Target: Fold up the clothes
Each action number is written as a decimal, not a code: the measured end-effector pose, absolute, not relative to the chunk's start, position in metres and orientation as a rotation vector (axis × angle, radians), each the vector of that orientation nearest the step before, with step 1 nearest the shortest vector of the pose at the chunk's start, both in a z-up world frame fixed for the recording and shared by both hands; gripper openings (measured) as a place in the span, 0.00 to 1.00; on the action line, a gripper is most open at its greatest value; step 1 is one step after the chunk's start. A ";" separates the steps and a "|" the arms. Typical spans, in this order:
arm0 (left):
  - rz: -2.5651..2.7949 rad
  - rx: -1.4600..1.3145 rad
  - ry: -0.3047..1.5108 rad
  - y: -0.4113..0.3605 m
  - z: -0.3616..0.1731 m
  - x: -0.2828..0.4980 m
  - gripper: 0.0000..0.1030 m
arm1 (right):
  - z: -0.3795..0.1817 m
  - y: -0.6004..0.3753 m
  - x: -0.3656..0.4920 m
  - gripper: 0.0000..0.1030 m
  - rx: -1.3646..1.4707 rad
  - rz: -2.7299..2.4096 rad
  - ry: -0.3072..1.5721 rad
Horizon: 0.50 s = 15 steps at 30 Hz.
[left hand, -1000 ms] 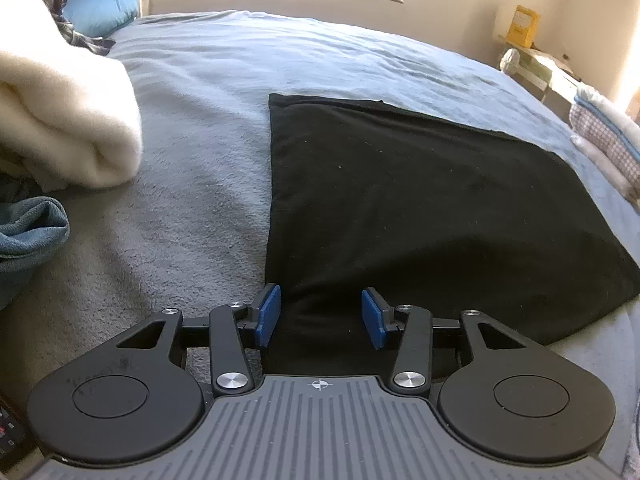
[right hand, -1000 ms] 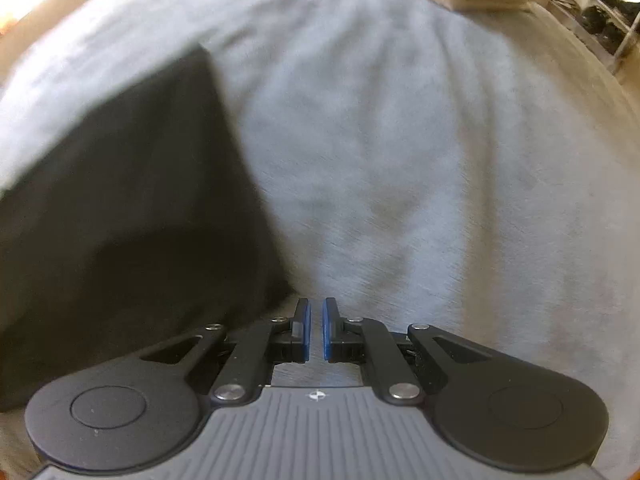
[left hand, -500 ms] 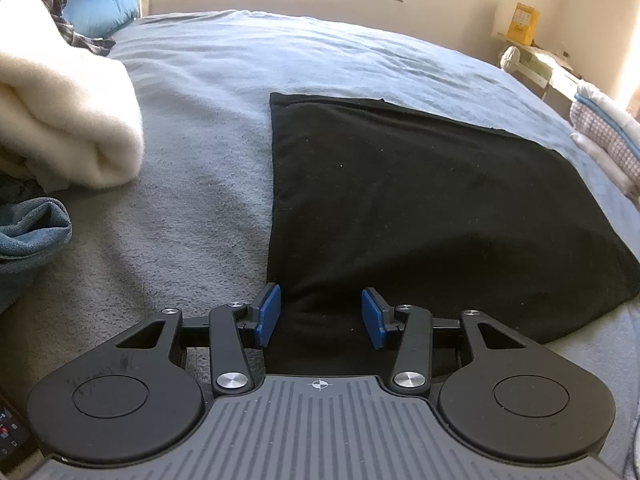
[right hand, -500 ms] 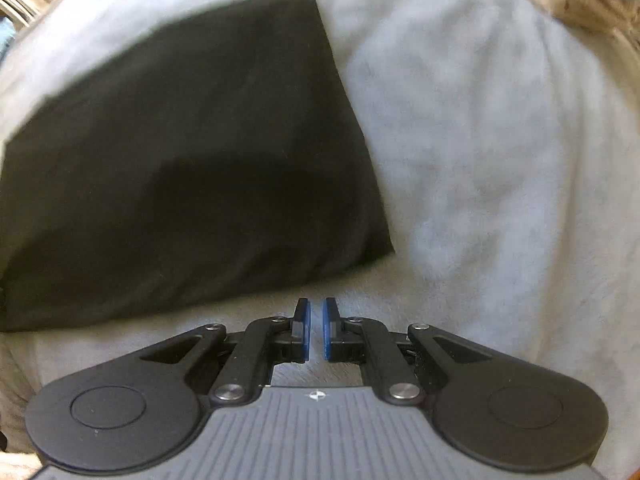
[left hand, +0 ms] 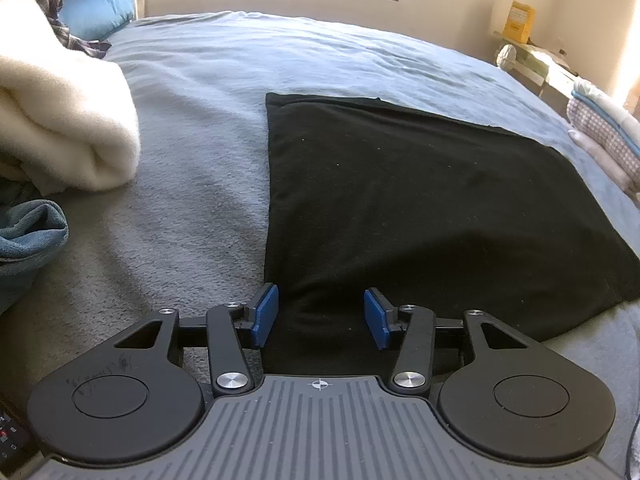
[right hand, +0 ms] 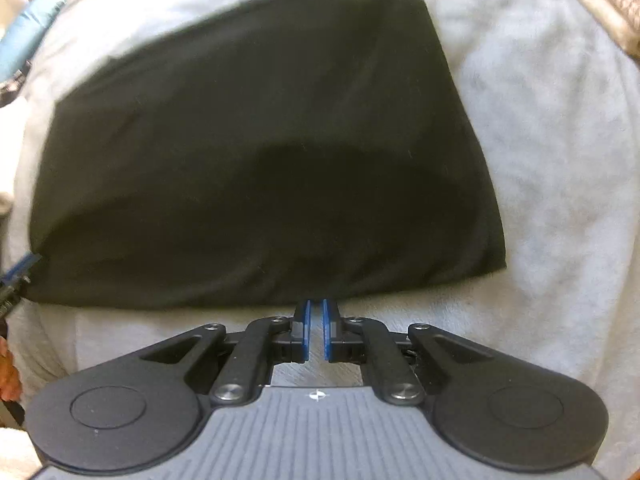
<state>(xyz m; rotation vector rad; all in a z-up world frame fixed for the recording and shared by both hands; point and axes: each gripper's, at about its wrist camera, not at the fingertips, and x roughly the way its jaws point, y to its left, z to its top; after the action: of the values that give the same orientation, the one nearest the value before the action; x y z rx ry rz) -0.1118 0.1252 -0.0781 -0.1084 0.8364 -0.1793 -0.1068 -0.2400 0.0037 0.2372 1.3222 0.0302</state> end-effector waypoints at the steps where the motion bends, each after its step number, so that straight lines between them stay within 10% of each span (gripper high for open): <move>1: -0.180 -0.108 0.836 0.125 -0.078 -0.112 0.47 | 0.006 -0.234 -0.104 0.06 0.244 0.052 1.302; 15: -0.149 -0.137 0.692 0.138 -0.054 -0.135 0.47 | 0.007 -0.226 -0.119 0.06 0.357 0.155 1.234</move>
<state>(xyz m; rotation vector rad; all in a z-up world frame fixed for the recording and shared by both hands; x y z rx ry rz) -0.1346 0.1377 -0.0536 -0.1370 0.6919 -0.1489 -0.1192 -0.2260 0.0066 0.3569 1.2336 0.1546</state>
